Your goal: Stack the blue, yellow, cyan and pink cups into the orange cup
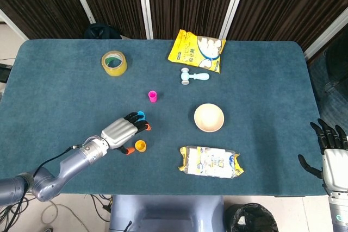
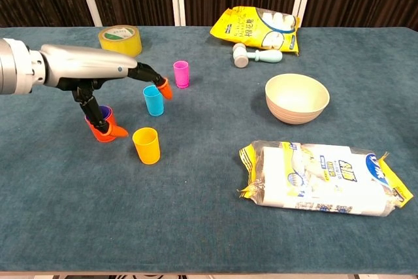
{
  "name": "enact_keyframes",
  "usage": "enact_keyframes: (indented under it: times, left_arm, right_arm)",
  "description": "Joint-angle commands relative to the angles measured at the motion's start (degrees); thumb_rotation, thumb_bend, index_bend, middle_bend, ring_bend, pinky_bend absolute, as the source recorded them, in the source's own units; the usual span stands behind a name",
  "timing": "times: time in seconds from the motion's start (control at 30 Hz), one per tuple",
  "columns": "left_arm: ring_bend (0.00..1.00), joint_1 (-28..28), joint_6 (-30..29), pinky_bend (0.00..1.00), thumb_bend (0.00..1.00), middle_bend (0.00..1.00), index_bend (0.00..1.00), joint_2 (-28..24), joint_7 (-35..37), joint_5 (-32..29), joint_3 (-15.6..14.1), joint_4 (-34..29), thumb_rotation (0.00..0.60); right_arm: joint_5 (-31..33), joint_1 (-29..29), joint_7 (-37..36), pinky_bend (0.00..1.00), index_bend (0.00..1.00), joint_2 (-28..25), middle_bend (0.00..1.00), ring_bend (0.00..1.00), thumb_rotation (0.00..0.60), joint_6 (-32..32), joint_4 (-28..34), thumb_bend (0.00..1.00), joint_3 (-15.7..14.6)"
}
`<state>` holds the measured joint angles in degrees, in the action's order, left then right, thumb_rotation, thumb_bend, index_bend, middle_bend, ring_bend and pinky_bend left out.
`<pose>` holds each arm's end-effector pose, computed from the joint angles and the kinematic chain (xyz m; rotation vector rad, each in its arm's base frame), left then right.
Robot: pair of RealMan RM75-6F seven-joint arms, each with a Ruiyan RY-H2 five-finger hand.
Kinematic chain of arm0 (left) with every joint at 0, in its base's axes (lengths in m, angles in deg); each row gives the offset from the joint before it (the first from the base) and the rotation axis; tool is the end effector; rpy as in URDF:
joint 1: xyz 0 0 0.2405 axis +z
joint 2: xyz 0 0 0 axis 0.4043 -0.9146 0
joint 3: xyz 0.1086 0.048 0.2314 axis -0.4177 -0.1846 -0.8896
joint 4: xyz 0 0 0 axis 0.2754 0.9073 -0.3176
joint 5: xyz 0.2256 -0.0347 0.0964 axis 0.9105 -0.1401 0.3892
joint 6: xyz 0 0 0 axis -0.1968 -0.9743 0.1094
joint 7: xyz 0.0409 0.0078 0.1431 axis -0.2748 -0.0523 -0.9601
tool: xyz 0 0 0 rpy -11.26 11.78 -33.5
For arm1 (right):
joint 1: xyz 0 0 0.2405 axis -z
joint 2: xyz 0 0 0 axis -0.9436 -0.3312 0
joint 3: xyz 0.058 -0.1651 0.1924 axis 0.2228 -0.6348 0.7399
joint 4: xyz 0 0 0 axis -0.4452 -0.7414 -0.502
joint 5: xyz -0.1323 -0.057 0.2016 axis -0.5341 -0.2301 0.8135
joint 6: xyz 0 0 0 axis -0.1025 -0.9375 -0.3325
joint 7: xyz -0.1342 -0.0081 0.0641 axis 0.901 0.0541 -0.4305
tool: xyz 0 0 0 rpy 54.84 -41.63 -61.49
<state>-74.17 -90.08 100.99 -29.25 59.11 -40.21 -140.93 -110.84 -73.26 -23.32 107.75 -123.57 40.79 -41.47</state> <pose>-0.1329 0.3359 -0.0340 -2.3015 -0.9319 -0.7527 -0.3243 -0.1913 0.1442 1.2467 -0.8358 1.0284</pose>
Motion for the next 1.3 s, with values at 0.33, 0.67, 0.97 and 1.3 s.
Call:
enact_keyframes:
  times: [0.33, 0.67, 0.97, 1.3]
  left_arm:
    - [0.00, -0.5, -0.6, 0.00, 0.24, 0.15, 0.35, 2.3, -3.3, -1.6, -1.1, 1.5, 0.600]
    - [0.00, -0.7, -0.5, 0.00, 0.25, 0.16, 0.39, 3.5, -4.3, -3.2, -1.6, 2.5, 0.600]
    - [0.00, -0.8, -1.5, 0.00, 0.26, 0.16, 0.40, 5.2, -5.3, -3.5, -1.6, 4.2, 0.600]
    - [0.00, -1.1, -1.5, 0.00, 0.28, 0.16, 0.42, 6.4, -5.6, -3.7, -1.7, 5.0, 0.600]
  right_arm:
    - [0.3, 0.1, -0.1, 0.03, 0.13, -0.1, 0.08, 0.12, 0.600, 0.1, 0.1, 0.32, 0.2]
    - [0.7, 0.1, -0.1, 0.03, 0.12, 0.0, 0.08, 0.12, 0.600, 0.3, 0.1, 0.32, 0.3]
    - [1.1, 0.0, -0.3, 0.03, 0.12, 0.0, 0.08, 0.12, 0.600, 0.5, 0.0, 0.32, 0.4]
    - [1.2, 0.0, -0.4, 0.02, 0.12, 0.0, 0.08, 0.12, 0.600, 0.7, -0.1, 0.32, 0.4]
